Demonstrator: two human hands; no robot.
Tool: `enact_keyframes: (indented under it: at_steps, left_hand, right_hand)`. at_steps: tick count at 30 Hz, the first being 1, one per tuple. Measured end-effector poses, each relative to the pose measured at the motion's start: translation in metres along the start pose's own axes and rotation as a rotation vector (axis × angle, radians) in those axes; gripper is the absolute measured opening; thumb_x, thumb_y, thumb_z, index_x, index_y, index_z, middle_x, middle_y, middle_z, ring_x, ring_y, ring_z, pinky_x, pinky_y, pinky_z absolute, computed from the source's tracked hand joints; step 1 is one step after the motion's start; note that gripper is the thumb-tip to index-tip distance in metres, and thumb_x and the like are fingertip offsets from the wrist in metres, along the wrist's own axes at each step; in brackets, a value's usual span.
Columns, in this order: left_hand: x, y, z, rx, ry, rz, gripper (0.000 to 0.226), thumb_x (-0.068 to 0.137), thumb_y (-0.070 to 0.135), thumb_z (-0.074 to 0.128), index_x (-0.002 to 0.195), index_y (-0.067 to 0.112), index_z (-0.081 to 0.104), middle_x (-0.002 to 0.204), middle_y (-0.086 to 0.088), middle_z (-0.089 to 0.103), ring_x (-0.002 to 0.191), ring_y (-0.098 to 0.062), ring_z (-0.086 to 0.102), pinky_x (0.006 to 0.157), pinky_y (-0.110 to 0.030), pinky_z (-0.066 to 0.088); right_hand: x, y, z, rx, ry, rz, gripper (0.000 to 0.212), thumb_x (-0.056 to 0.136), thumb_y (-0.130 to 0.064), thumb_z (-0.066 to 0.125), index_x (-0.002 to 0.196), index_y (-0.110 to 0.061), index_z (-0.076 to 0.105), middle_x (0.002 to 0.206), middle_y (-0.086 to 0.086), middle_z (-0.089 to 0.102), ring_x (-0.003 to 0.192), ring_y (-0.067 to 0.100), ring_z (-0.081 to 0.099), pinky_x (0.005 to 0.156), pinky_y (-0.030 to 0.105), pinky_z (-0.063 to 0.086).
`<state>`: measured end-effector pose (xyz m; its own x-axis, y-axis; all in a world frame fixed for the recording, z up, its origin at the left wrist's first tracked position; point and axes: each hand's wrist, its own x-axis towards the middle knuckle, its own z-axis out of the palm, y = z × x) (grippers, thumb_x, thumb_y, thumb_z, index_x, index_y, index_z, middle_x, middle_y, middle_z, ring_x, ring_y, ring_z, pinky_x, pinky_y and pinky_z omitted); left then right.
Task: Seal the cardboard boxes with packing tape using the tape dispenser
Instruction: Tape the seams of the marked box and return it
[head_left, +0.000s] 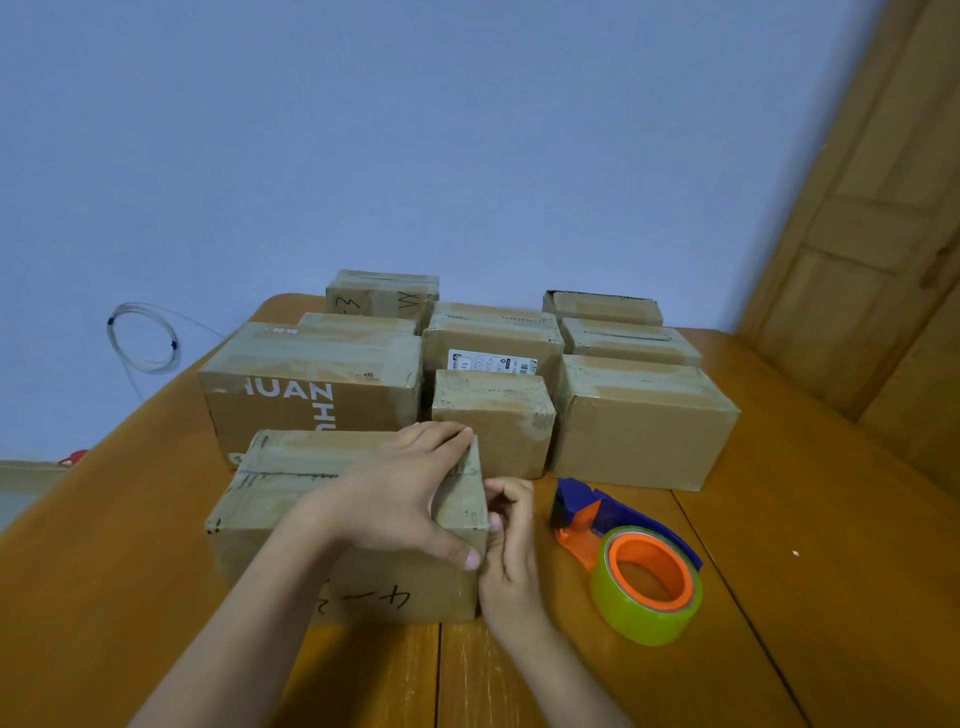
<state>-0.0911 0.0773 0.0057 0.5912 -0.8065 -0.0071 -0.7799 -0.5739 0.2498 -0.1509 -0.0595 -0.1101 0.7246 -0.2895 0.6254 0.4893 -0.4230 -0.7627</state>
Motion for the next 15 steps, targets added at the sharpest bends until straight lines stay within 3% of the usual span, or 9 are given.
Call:
enact_keyframes:
  at_steps: [3, 5, 7, 11, 15]
  left_hand:
    - [-0.001, 0.0, 0.0, -0.02, 0.003, -0.004, 0.15, 0.035, 0.102, 0.021, 0.154, 0.013, 0.004, 0.161, 0.004, 0.004, 0.145, -0.01, 0.003, 0.108, -0.015, 0.002]
    - [-0.003, 0.001, -0.001, -0.057, -0.007, -0.018, 0.151, 0.033, 0.102, 0.03, 0.154, 0.014, 0.005, 0.161, 0.005, 0.005, 0.145, -0.009, 0.004, 0.108, -0.015, 0.004]
    - [-0.003, 0.003, -0.003, -0.084, -0.01, -0.029, 0.147, 0.037, 0.094, 0.044, 0.154, 0.014, 0.006, 0.161, 0.005, 0.006, 0.145, -0.009, 0.006, 0.109, -0.016, 0.005]
    - [-0.003, 0.007, -0.004, -0.064, -0.003, -0.042, 0.134, 0.047, 0.084, 0.045, 0.154, 0.014, 0.005, 0.162, 0.003, 0.004, 0.147, -0.011, 0.004, 0.111, -0.018, 0.004]
    - [-0.004, 0.011, -0.008, -0.048, -0.054, 0.013, 0.12, 0.063, 0.066, 0.066, 0.154, 0.014, 0.005, 0.162, 0.003, 0.001, 0.147, -0.008, 0.0, 0.112, -0.018, -0.004]
  right_hand:
    - [-0.006, 0.005, -0.009, -0.198, -0.076, -0.016, 0.034, 0.096, -0.06, 0.023, 0.13, -0.055, 0.027, 0.121, -0.026, 0.035, 0.115, 0.004, 0.041, 0.096, 0.028, 0.04]
    - [-0.013, 0.005, -0.013, -0.404, -0.124, -0.059, 0.041, 0.096, -0.046, 0.026, 0.137, -0.042, 0.022, 0.126, -0.022, 0.03, 0.116, -0.001, 0.031, 0.099, 0.03, 0.035]
    - [-0.018, 0.004, -0.017, -0.542, -0.076, -0.133, 0.048, 0.091, -0.03, 0.031, 0.139, -0.029, 0.027, 0.127, -0.012, 0.033, 0.113, 0.003, 0.032, 0.095, 0.032, 0.035]
    - [-0.003, -0.007, -0.025, -0.334, 0.13, -0.052, 0.037, 0.093, -0.03, 0.035, 0.13, -0.038, 0.036, 0.119, -0.013, 0.041, 0.11, 0.002, 0.043, 0.09, 0.017, 0.038]
    - [0.033, -0.02, -0.043, -0.172, 0.159, -0.098, 0.029, 0.093, -0.03, 0.039, 0.12, -0.029, 0.052, 0.115, -0.015, 0.05, 0.109, 0.01, 0.051, 0.092, 0.024, 0.042]
